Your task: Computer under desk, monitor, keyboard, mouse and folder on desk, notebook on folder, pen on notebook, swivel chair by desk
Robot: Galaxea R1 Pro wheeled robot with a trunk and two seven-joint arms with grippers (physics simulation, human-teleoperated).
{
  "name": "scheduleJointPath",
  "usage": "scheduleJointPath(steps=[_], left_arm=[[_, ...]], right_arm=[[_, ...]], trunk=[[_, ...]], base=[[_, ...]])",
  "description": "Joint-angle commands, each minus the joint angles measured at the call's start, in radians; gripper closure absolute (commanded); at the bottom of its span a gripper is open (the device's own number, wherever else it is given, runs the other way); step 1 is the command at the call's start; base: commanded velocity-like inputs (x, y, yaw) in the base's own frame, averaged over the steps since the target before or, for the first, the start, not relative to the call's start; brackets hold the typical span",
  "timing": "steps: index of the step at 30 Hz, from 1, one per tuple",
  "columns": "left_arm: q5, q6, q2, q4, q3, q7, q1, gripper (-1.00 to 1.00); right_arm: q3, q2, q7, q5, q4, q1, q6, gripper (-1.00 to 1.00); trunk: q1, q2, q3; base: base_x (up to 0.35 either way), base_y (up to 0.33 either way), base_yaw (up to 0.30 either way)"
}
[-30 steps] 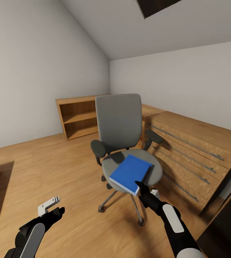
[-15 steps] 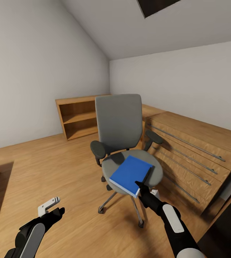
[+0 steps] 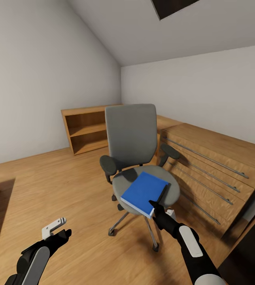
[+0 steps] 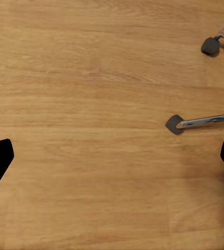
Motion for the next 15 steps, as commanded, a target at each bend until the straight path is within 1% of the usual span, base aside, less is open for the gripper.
scheduleJointPath(steps=[1, 15], left_arm=[[0.011, 0.002, 0.0, -0.001, 0.0, 0.009, -0.001, -1.0], [0.01, 0.002, 0.0, -0.001, 0.0, 0.009, -0.001, -1.0]], right_arm=[[-0.005, 0.001, 0.002, 0.0, 0.0, -0.001, 0.007, -1.0], [-0.005, 0.002, -0.002, 0.0, 0.002, -0.001, 0.009, -1.0]], trunk=[[0.0, 0.0, -0.001], [0.0, 0.0, -0.001]], base=[[0.0, 0.0, 0.0], [0.0, 0.0, 0.0]])
